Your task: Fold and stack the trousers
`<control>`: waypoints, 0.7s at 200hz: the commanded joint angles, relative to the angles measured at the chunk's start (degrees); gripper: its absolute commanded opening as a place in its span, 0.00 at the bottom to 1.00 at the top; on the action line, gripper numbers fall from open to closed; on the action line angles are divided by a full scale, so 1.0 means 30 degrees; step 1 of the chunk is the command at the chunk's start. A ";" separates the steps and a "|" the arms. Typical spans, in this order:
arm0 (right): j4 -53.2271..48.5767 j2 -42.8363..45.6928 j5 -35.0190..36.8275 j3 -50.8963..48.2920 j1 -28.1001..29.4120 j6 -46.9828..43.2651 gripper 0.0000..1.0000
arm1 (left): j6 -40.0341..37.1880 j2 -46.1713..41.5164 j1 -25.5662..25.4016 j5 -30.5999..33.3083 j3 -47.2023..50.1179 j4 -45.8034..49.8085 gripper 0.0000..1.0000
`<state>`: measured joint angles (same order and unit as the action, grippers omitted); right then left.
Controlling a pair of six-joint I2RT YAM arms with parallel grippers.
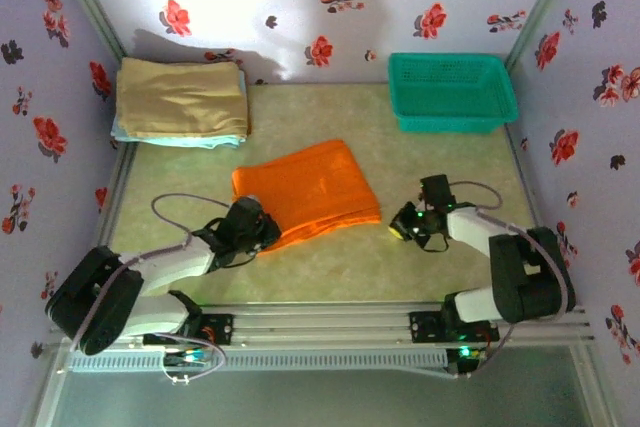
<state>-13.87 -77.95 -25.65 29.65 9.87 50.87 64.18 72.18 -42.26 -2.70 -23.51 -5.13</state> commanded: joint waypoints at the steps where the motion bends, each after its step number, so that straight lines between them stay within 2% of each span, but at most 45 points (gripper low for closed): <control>1: -0.2037 0.0928 0.0136 0.0287 -0.0524 -0.1239 0.00 | 0.0714 0.0367 -0.0698 0.0965 -0.0123 0.4651 0.00; 18: -0.2336 0.1503 -0.0577 0.0650 -0.0525 -0.1148 0.00 | -0.0254 -0.0413 -0.0265 0.1810 -0.1085 0.6488 0.00; 43: -0.3589 0.2643 -0.0399 0.1282 -0.0509 -0.1432 0.00 | -0.1767 -0.1523 0.1164 0.2123 -0.2187 0.8974 0.00; 50: -0.3919 0.2976 -0.0410 0.1455 -0.0513 -0.1528 0.00 | -0.2149 -0.1860 0.1624 0.2116 -0.2356 0.9577 0.11; 61: -0.4395 0.3423 -0.0444 0.1828 -0.0518 -0.1692 0.00 | -0.2756 -0.2414 0.2316 0.2129 -0.2689 1.0499 0.21; 69: -0.4733 0.3688 -0.0463 0.2123 -0.0508 -0.1873 0.00 | -0.3226 -0.2827 0.2701 0.2108 -0.2983 1.1208 0.40; 72: -0.4860 0.3755 -0.0461 0.2249 -0.0521 -0.1936 0.00 | -0.3435 -0.2997 0.2809 0.2124 -0.3174 1.1487 0.44; 118: -0.5055 0.3774 -0.0464 0.3942 -0.0509 -0.2163 0.02 | -0.6688 -0.3318 0.4936 0.2130 -0.6774 1.4319 0.64; 140: -0.4514 0.3111 -0.0846 0.4594 -0.0506 -0.1972 0.02 | -0.7897 -0.2220 0.5772 0.2225 -0.8729 1.4222 0.65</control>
<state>-27.16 -66.94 -26.83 40.64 8.45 45.76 47.66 62.61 -27.14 2.48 -43.97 33.71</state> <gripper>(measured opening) 0.063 0.648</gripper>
